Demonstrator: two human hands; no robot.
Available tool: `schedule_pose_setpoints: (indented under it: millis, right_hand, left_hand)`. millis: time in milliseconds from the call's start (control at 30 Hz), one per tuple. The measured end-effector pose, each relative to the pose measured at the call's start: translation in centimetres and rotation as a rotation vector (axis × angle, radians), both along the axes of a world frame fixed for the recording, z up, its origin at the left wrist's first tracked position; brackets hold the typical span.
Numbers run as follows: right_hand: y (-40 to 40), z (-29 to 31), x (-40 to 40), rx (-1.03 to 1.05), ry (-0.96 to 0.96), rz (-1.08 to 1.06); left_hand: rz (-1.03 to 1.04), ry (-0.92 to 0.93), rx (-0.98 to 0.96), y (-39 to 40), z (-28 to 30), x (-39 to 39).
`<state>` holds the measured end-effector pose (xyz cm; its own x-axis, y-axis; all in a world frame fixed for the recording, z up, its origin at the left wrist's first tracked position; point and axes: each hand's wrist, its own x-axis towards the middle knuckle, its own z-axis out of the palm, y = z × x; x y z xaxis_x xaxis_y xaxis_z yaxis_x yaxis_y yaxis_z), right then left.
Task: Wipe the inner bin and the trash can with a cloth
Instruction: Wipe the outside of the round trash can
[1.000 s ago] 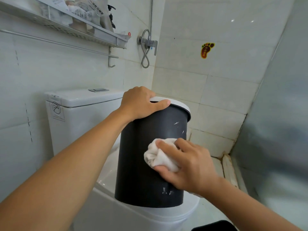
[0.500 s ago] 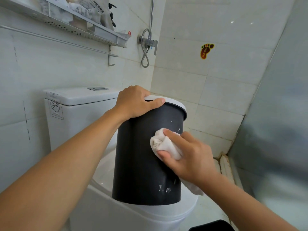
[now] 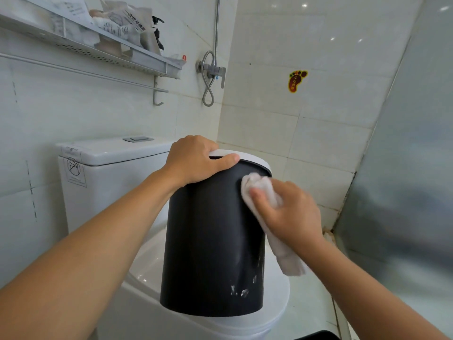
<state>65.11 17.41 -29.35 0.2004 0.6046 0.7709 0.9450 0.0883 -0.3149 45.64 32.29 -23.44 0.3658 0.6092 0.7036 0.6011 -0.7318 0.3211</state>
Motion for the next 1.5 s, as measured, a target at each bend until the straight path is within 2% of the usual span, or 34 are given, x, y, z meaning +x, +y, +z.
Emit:
schedule_pose_setpoints:
  millis: [100,167,233,300,400,467,533,633,800,933,1000,1133,1200,1300,1367,1433,1500]
  right_hand:
    - [0.7,0.4,0.3,-0.018,0.118,-0.101]
    - [-0.2,-0.6,-0.9,0.019,0.025,-0.072]
    - [-1.3,-1.6,-2.1,0.021,-0.149,0.056]
    - [-1.2,-1.5,-1.8,0.045,-0.194,0.108]
    - [0.1,0.4,-0.8,0.025,0.048,0.024]
    - [0.6,0.7,-0.8,0.04,0.114,-0.022]
    - [0.2,-0.2,-1.5,0.073,0.049,-0.019]
    - [-1.6,-3.0,-2.1,0.039,-0.151,0.113]
    - [-3.7,-7.1,-1.6,0.034,-0.374,0.255]
    - [-4.3,-7.1,-1.0,0.028,-0.454,0.286]
    - [-4.1,-6.5,-0.7,-0.01,-0.413,0.193]
    - [-3.5,-5.9,-0.7,-0.096,-0.203,-0.011]
    - [-3.8,-6.6,-1.0,-0.065,-0.228,0.037]
    - [-4.9,-7.7,-1.2,-0.068,-0.282,0.229]
    - [-4.9,-7.5,-0.6,-0.122,-0.175,0.188]
    - [-4.3,-7.4,0.5,-0.164,-0.017,0.053]
    - [-4.4,-8.1,1.1,-0.159,0.029,0.007]
  left_hand:
    - [0.011,0.014,0.013,-0.5,0.1,0.6]
    - [0.026,0.019,0.011,-0.5,0.2,0.8]
    - [0.039,0.027,0.018,-0.4,0.2,0.9]
    - [0.03,0.032,0.035,-0.4,0.1,1.0]
    - [0.027,0.046,0.053,-0.5,0.2,1.1]
    - [0.029,0.05,0.055,-0.6,0.3,1.3]
    - [0.02,0.043,0.036,-0.3,0.4,1.1]
    - [0.064,0.032,0.008,0.4,0.2,0.6]
    - [0.137,-0.012,-0.065,2.0,-0.2,-0.5]
    - [0.181,-0.022,-0.097,2.4,-0.4,-1.0]
    - [0.185,-0.03,-0.09,2.5,-0.5,-1.3]
    - [0.219,-0.044,-0.095,2.5,-0.7,-1.8]
    - [0.251,-0.034,-0.099,2.6,-0.7,-1.8]
    - [0.236,-0.033,-0.085,2.6,-0.7,-1.4]
    - [0.228,-0.025,-0.064,2.6,-0.7,-1.3]
    - [0.232,-0.036,-0.064,2.6,-0.8,-1.4]
    - [0.244,-0.05,-0.076,2.7,-1.0,-1.8]
